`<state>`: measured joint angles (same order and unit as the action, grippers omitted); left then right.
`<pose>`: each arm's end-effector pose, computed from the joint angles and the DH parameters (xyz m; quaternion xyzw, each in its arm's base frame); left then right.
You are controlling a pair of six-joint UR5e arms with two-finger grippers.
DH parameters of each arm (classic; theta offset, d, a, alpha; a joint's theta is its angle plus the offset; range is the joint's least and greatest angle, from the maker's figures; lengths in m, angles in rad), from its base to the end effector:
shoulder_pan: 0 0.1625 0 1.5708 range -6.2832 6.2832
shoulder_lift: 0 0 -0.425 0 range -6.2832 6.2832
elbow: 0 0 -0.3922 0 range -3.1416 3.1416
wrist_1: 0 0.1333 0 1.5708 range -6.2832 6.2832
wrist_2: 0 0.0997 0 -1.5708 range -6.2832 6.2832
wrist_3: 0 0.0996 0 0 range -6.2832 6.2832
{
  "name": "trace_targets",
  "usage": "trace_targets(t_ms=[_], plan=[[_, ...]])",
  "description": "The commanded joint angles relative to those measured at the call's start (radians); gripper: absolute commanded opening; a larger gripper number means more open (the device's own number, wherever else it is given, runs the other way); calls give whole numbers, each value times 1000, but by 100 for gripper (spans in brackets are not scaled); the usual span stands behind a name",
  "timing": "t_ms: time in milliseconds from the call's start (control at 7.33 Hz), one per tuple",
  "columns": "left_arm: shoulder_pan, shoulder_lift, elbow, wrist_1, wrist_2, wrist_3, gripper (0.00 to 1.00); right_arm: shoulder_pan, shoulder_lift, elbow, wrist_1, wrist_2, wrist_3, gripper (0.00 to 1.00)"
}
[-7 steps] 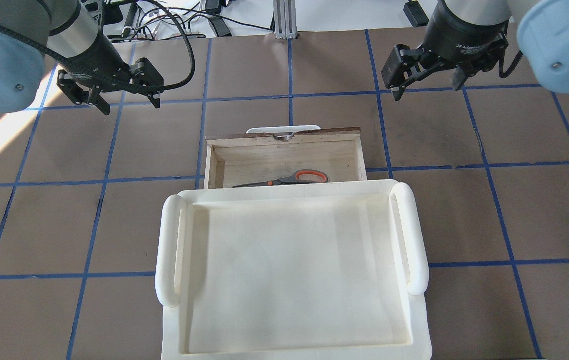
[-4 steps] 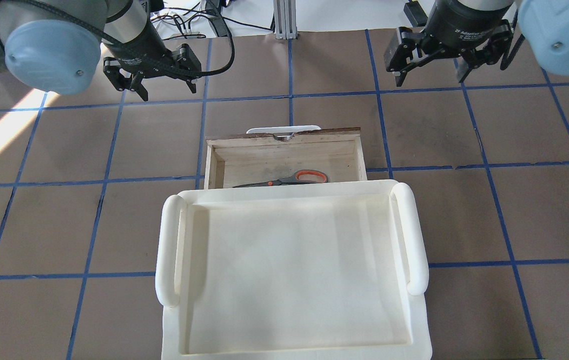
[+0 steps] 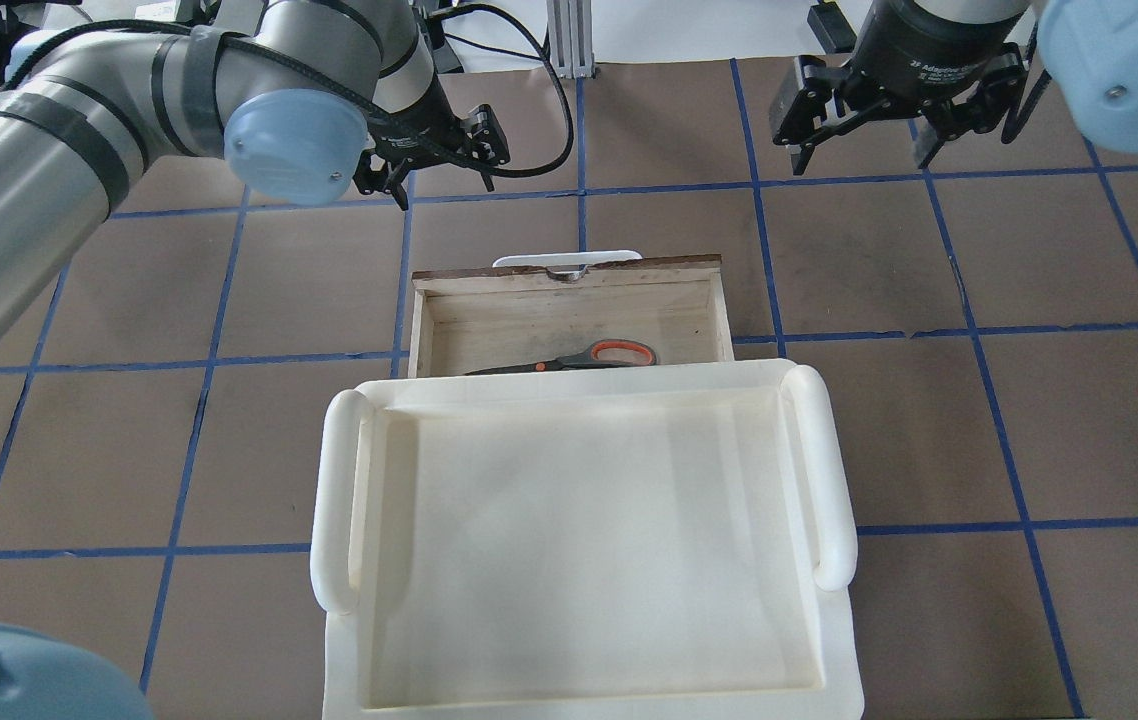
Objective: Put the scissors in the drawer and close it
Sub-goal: 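Move the left gripper over the drawer's white handle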
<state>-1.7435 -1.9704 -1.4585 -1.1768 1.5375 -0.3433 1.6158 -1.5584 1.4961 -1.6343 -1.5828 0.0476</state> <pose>-0.2465 -0.6180 0.3545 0.0842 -0.9949 0.0473 0.0297 0.1548 -0.5017 0.5256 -0.0017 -0.9980 0.0631 0.0031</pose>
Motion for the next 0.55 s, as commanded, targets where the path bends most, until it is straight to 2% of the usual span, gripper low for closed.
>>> trace_targets(t_ms=[0, 409], plan=[[-37, -69, 1, 34, 0, -72, 100, -1, 0, 3, 2, -2, 5, 100], [-67, -123, 3, 34, 0, -85, 100, -1, 0, 6, 10, -3, 6, 100]])
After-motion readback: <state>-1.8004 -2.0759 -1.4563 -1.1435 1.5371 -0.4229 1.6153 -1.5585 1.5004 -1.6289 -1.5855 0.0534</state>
